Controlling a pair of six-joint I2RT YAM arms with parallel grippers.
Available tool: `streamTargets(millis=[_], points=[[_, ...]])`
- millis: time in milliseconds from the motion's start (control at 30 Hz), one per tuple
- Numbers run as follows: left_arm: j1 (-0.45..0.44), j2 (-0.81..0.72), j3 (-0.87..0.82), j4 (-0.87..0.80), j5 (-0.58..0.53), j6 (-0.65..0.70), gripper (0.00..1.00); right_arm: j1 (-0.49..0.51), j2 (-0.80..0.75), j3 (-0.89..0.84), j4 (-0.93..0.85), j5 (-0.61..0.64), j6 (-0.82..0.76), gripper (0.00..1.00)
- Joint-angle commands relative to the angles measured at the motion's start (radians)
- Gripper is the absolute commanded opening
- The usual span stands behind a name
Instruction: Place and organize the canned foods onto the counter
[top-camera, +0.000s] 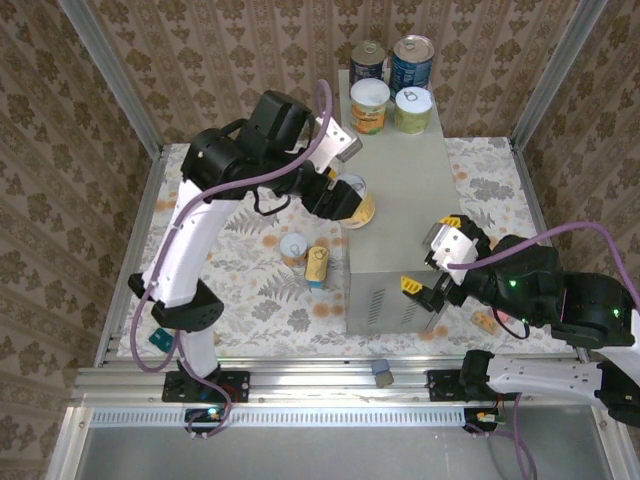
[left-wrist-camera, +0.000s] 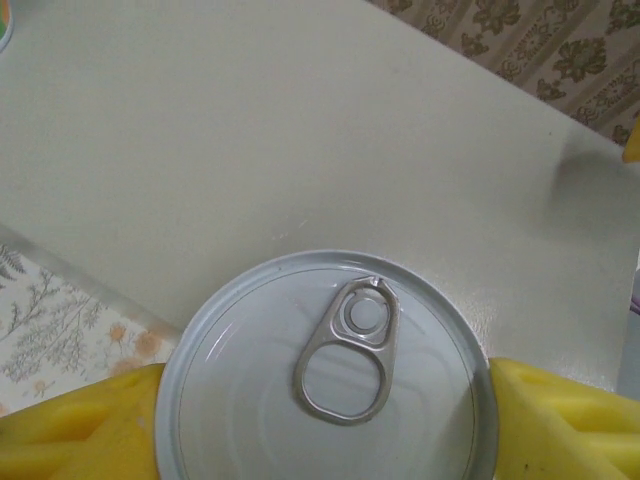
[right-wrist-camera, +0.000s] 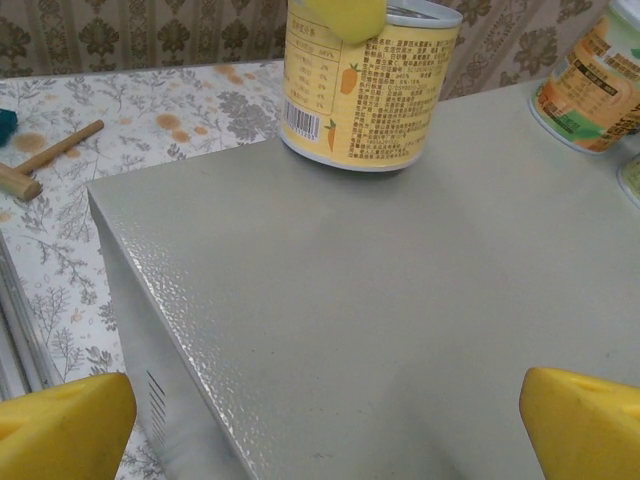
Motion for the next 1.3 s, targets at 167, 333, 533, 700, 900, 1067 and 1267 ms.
streamTargets(millis=[167,333,533,700,900,1067,1267], points=[[-0.036,0.07,0.027,0.097,0.06,0.028,0.57,0.005,-0.045,-0.036,0.05,0.071,0.014,1.0],[-0.049,0.102,0.027,0.124,0.072,0.035,0.59,0.003,-0.076,-0.059,0.082,0.094,0.032,1.0],[-0.068,0.136,0.032,0.153,0.087,0.03,0.61,0.004,-0.104,-0.089,0.114,0.105,0.049,1.0],[-0.089,0.153,0.033,0.192,0.105,0.026,0.64,0.004,-0.118,-0.105,0.142,0.141,0.058,1.0],[-0.109,0.172,0.033,0.208,0.105,0.032,0.68,0.003,-0.147,-0.167,0.234,0.175,0.086,1.0],[-0.113,0.177,0.033,0.225,0.116,0.025,0.7,0.004,-0.147,-0.192,0.239,0.204,0.107,1.0],[-0.117,0.182,0.033,0.235,0.121,0.031,0.73,0.004,-0.168,-0.229,0.27,0.22,0.142,1.0]])
